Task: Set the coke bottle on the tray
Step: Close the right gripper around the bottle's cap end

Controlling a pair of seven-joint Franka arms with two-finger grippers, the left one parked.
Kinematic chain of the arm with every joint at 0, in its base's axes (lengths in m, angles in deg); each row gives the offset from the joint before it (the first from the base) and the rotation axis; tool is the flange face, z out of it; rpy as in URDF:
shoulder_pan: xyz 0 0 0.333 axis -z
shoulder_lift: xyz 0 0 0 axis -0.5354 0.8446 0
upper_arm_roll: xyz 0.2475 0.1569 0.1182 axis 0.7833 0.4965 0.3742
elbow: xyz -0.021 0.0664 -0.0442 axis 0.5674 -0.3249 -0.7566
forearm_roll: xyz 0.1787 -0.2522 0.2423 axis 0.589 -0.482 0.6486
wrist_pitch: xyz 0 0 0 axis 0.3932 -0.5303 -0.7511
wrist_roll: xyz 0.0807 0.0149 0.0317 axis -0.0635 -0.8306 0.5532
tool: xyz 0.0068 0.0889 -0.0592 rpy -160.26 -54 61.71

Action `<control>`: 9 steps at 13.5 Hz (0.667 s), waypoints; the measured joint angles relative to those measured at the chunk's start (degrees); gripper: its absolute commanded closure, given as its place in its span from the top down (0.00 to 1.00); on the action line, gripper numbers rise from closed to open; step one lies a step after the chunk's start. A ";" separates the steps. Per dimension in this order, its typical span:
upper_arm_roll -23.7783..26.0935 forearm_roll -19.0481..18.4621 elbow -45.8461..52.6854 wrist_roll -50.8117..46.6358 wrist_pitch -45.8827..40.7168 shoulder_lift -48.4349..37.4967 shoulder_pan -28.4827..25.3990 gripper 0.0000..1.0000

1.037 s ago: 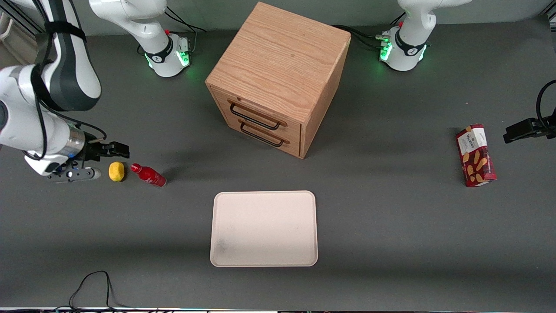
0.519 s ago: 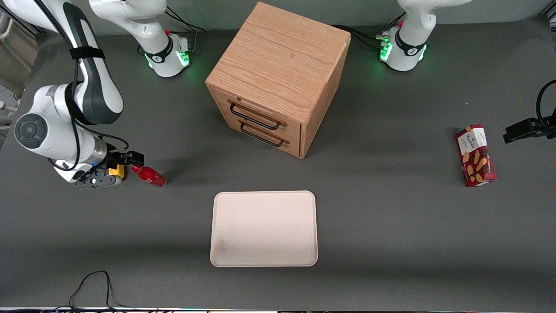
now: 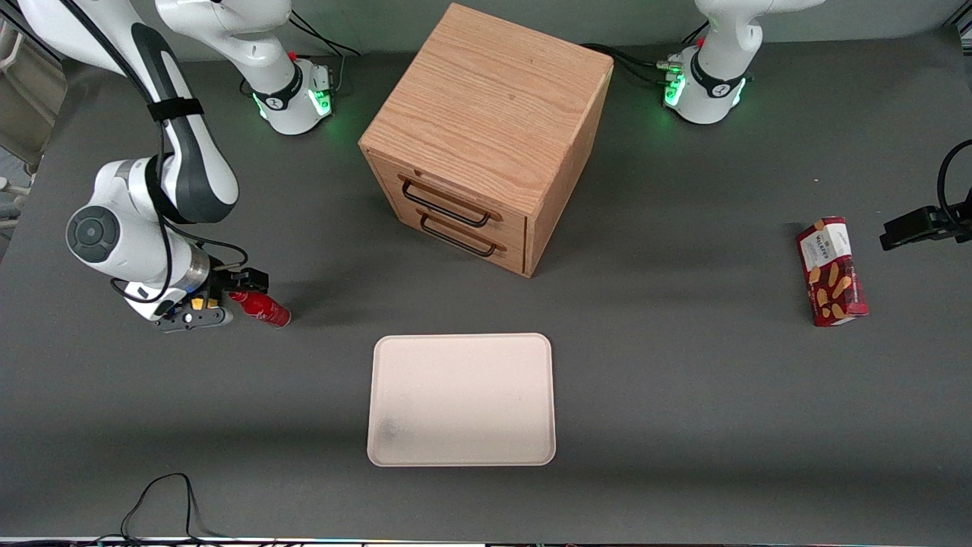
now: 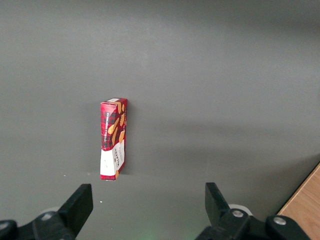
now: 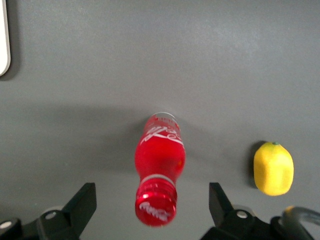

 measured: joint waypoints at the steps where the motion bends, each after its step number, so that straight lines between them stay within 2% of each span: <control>1: 0.00 0.00 0.00 0.00 0.15 0.24 0.00 0.97; 2: 0.00 0.00 0.00 0.01 0.22 0.29 0.00 0.91; 3: 0.00 0.00 0.01 0.01 0.30 0.29 0.00 0.67; 5: -0.01 0.00 0.01 0.03 0.54 0.29 0.00 0.05; 6: -0.01 0.00 0.03 0.03 0.56 0.28 0.00 0.00; 9: -0.10 -0.06 0.06 0.03 0.56 0.22 0.00 0.00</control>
